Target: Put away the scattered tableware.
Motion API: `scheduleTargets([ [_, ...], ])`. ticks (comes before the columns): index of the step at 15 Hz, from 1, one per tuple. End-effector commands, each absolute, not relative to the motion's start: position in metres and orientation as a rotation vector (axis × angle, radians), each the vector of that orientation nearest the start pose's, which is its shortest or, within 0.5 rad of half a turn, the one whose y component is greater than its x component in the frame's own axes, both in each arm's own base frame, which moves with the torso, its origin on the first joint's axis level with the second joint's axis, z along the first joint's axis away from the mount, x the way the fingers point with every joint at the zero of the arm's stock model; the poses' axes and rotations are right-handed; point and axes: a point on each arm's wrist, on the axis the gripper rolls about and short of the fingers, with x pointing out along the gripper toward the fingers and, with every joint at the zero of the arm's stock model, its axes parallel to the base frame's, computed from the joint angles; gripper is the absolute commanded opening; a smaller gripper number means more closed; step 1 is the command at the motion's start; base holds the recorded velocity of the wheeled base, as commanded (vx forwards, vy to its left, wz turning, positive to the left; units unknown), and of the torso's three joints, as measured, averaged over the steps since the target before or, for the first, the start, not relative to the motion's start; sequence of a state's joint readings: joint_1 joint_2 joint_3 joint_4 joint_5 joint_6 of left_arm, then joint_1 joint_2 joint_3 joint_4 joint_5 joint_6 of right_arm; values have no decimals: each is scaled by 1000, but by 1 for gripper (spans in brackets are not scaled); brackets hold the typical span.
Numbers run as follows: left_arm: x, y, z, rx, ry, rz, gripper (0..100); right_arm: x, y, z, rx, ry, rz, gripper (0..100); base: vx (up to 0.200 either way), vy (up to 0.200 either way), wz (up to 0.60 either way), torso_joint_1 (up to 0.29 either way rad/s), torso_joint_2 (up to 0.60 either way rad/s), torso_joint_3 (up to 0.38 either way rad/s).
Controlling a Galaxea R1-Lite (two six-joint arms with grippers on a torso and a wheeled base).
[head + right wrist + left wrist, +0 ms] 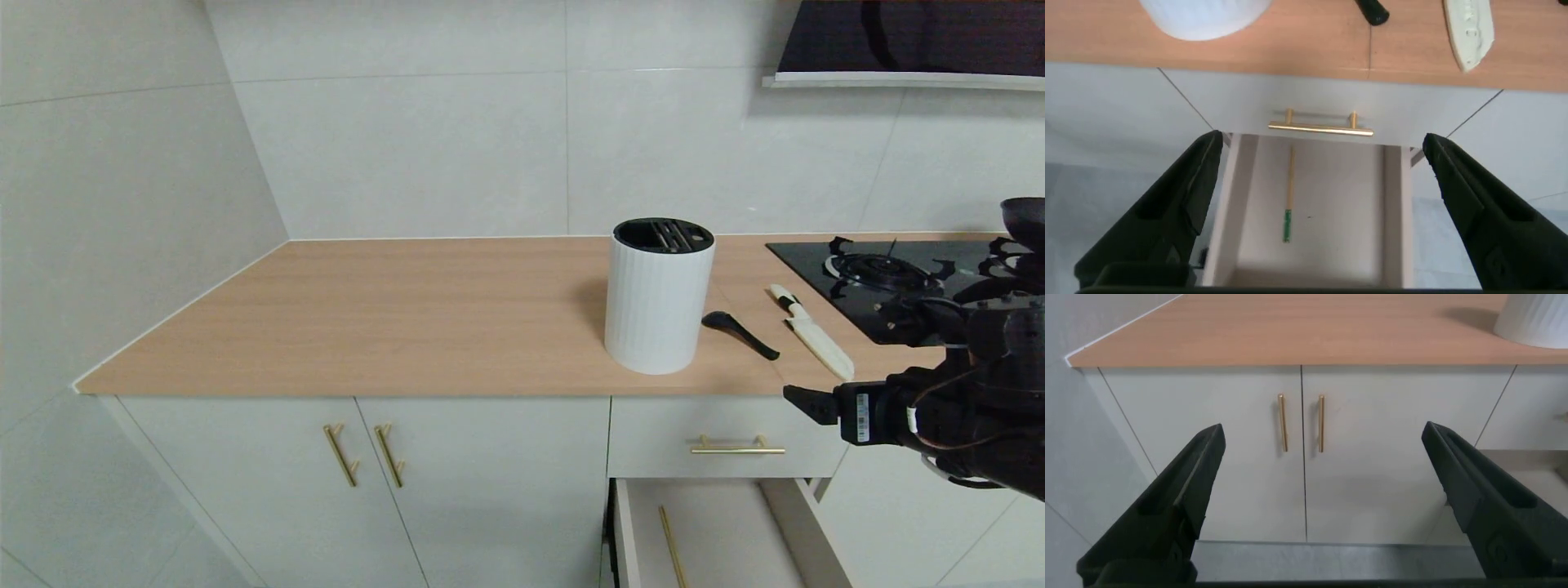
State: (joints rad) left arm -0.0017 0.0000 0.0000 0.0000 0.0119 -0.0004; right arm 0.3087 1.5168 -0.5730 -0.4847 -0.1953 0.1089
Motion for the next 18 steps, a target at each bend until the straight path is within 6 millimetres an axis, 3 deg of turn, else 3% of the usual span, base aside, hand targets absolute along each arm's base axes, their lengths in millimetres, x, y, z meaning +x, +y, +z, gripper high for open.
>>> scheduleTargets([
  [1, -23, 0, 76, 0, 2, 11, 100, 252, 70, 159, -22, 430, 75, 100, 0, 0, 0, 0, 0, 0],
  [3, -23, 0, 76, -2, 2, 11, 100, 279, 72, 171, -47, 386, 74, 100, 0, 0, 0, 0, 0, 0],
  [5, -23, 0, 76, -2, 2, 11, 100, 303, 61, 168, -149, 399, 81, 100, 0, 0, 0, 0, 0, 0],
  [9, -23, 0, 76, -2, 2, 11, 100, 357, 50, 161, -148, 461, 144, 100, 0, 0, 0, 0, 0, 0],
  [12, -23, 0, 76, -2, 2, 11, 100, 383, 50, 158, -161, 560, 225, 100, 0, 0, 0, 0, 0, 0],
  [14, -23, 0, 76, 0, 2, 11, 100, 389, 49, 152, -150, 567, 220, 100, 0, 0, 0, 0, 0, 0],
  [18, -23, 0, 76, 0, 2, 11, 100, 414, 38, 116, -141, 552, 191, 100, 0, 0, 0, 0, 0, 0],
])
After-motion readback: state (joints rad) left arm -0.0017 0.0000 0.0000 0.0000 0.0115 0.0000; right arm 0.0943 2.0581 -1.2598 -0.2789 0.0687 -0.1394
